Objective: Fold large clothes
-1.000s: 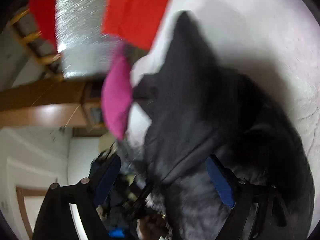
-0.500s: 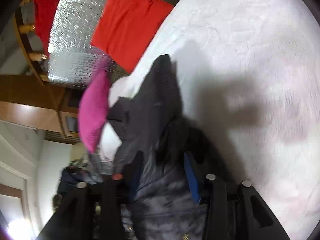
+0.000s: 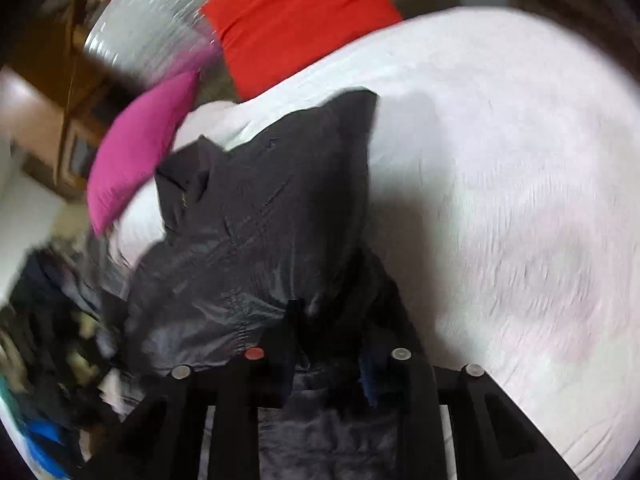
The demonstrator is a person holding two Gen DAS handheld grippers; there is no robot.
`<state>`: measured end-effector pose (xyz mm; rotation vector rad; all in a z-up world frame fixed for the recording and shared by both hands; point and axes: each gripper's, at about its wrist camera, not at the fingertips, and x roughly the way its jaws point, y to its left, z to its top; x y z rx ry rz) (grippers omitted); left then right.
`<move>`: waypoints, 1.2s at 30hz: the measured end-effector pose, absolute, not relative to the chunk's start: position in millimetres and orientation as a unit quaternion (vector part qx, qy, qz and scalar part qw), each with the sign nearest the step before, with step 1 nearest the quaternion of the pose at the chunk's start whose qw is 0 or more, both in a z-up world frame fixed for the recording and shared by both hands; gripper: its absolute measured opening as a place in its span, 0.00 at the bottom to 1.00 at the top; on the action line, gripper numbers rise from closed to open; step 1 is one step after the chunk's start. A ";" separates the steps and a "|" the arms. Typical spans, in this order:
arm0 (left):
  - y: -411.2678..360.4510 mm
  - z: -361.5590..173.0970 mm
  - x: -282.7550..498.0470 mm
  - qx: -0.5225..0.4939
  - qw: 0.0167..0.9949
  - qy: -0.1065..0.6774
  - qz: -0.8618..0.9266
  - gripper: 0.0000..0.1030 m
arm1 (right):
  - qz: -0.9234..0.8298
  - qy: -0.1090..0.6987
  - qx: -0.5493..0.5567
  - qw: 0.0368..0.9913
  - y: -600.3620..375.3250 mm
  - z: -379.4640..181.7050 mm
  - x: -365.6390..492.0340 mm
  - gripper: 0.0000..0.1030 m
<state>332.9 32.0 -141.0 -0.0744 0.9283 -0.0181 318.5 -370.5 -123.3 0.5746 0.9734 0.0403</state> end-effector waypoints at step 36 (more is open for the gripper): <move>1.8 -127.5 317.2 -0.001 0.913 0.407 -0.026 0.59 | -0.013 0.426 0.317 0.847 -408.8 -106.4 364.7 0.81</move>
